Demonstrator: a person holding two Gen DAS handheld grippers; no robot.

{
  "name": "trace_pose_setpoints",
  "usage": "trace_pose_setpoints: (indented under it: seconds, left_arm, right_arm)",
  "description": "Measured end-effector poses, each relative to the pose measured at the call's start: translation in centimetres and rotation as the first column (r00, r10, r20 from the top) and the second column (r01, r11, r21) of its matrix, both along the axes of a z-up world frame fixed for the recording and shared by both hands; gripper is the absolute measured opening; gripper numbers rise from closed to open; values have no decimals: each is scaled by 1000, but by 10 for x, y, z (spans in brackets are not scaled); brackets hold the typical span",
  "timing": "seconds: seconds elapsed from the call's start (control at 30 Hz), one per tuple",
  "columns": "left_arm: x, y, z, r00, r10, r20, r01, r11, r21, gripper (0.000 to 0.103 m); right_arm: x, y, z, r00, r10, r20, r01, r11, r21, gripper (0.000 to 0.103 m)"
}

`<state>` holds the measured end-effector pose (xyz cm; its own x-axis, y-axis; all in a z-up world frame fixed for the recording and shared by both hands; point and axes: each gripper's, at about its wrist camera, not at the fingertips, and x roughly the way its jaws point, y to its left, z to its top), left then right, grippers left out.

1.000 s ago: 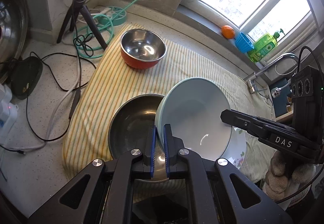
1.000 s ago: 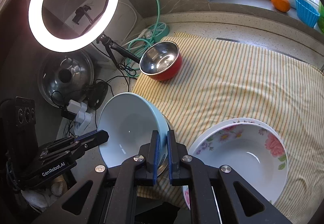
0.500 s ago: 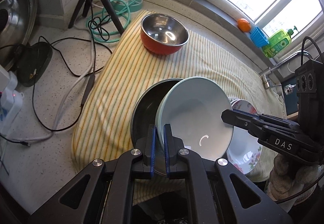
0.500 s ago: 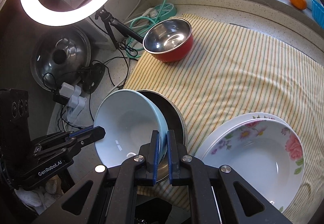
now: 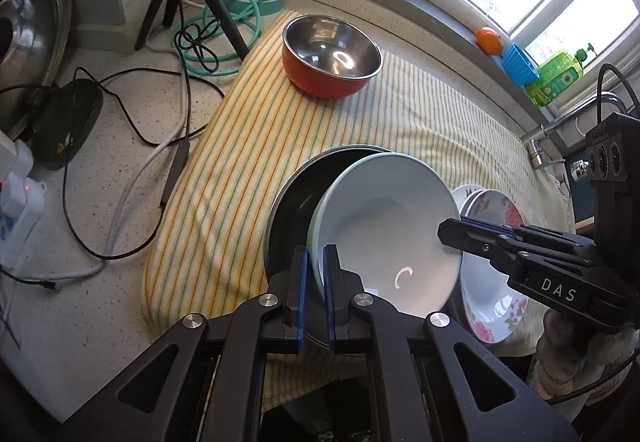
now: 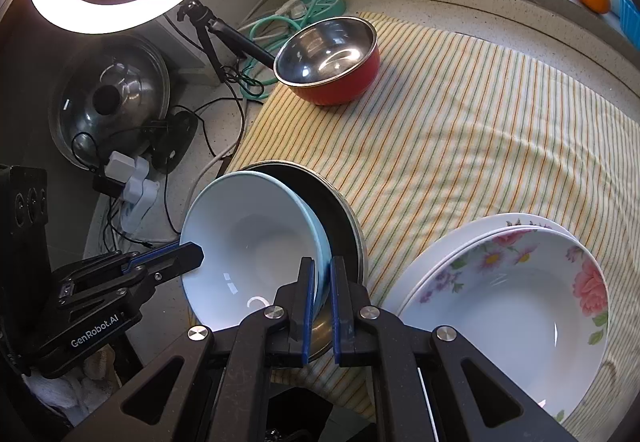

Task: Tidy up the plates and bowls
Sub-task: 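Lower the light blue bowl into the steel bowl and open the right gripper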

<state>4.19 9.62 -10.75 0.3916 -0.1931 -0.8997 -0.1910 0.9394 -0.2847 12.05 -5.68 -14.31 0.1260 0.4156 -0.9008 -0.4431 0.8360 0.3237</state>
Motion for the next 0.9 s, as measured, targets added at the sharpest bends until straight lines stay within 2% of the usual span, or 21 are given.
trace_pose_setpoints:
  seconds: [0.7, 0.9]
  left_arm:
    - [6, -4, -8, 999, -11, -35, 13, 999, 36, 6]
    - [6, -3, -7, 1000, -3, -30, 4, 999, 44, 6]
  right_arm:
    - [1, 3, -14, 1000, 10, -25, -10, 999, -31, 7]
    - [3, 3, -15, 1000, 3, -21, -4, 1000, -28, 10]
